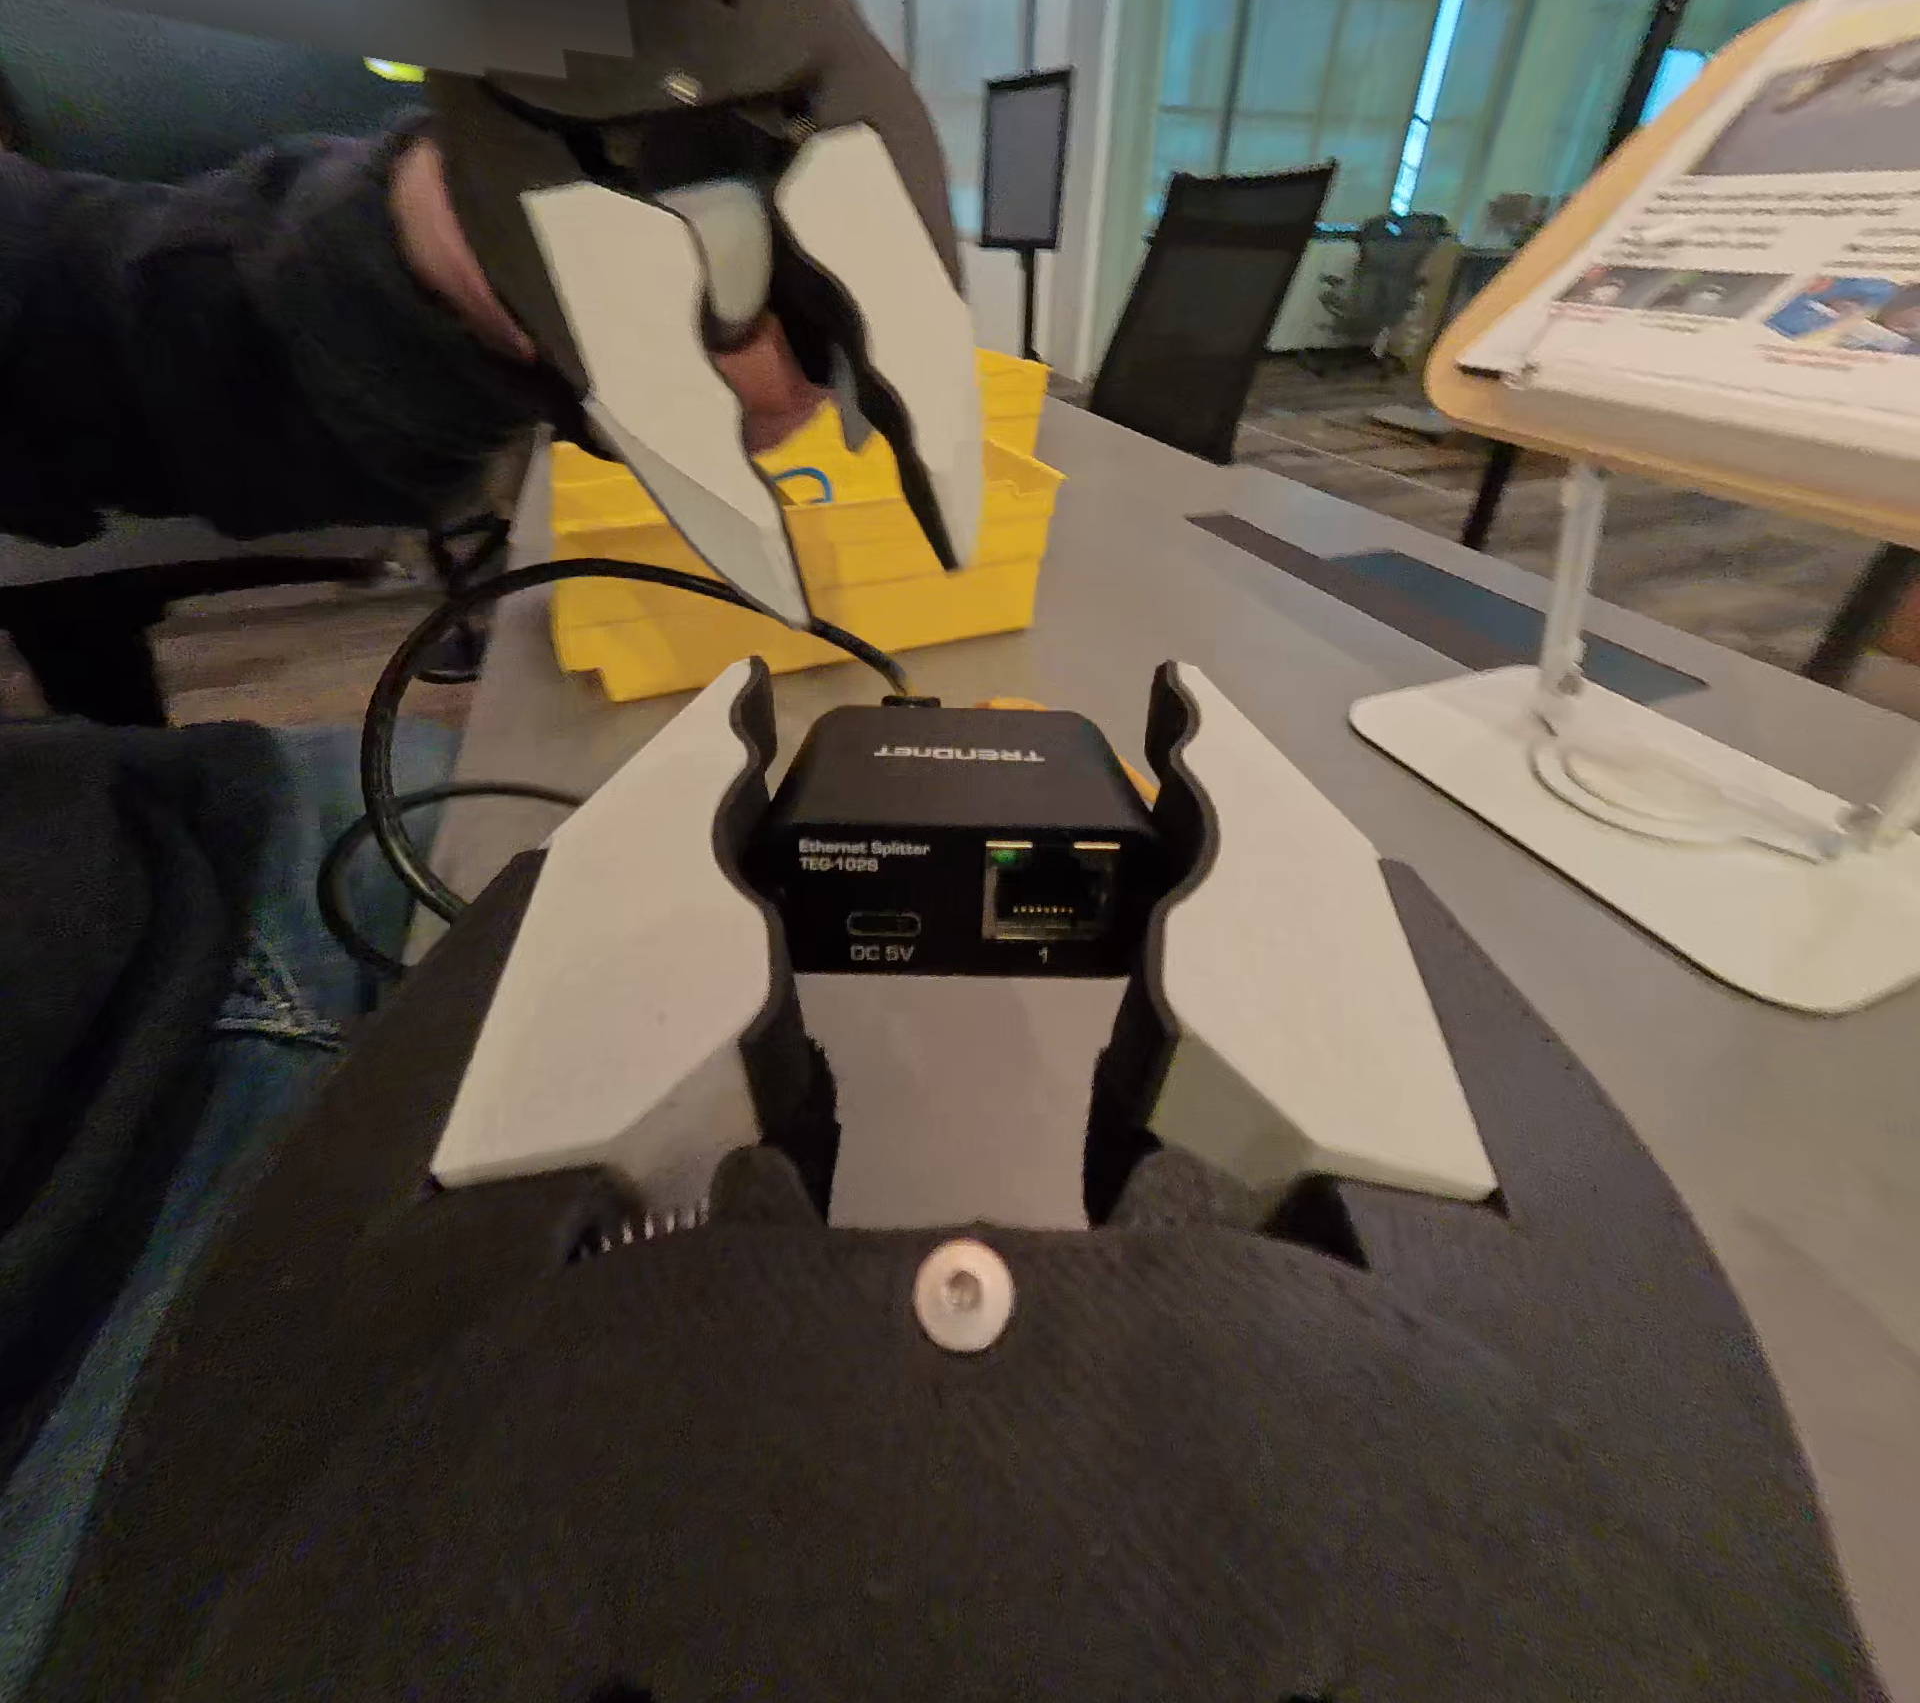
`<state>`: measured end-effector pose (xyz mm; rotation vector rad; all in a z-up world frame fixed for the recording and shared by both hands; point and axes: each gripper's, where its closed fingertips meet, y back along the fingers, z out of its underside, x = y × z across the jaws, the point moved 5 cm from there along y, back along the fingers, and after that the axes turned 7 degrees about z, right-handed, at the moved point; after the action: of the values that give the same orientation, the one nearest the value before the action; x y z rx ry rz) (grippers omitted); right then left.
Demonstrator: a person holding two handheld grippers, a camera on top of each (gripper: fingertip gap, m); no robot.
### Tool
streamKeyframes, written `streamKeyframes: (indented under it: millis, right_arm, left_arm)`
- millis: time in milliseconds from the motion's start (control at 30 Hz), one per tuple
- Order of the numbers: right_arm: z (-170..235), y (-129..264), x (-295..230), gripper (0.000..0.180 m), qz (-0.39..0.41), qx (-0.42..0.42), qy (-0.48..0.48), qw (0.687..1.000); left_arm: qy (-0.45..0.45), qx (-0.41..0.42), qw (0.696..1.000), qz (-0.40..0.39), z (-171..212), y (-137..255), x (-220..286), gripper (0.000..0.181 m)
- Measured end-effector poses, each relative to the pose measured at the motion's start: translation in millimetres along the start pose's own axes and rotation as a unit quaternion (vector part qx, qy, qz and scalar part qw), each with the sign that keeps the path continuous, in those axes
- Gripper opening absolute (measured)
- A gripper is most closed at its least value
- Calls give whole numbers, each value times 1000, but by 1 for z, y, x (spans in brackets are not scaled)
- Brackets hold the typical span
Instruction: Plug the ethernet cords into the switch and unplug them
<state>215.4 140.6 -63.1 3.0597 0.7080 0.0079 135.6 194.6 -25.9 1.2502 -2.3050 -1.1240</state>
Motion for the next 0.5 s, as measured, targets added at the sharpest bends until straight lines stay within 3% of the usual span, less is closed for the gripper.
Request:
streamKeyframes:
  millis: [200, 300, 433, 500]
  right_arm:
    - [-9, -5, 10, 72, 113, -48, 27, 992]
    - [-15, -7, 5, 72, 148, -62, 68, 985]
    - [-27, -1, -3, 72, 140, -51, 79, 986]
    - [-30, -1, -9, 72, 130, -52, 77, 987]
  left_arm:
    - [-61, -21, 991, -118, -5, -1, 12, 29]
    - [-24, 2, 991, -133, -9, -2, 17, 24]
    - [-7, -37, 986, -161, 11, -10, 4, 44]
    - [-20, -52, 982, -182, 18, -16, -4, 37]
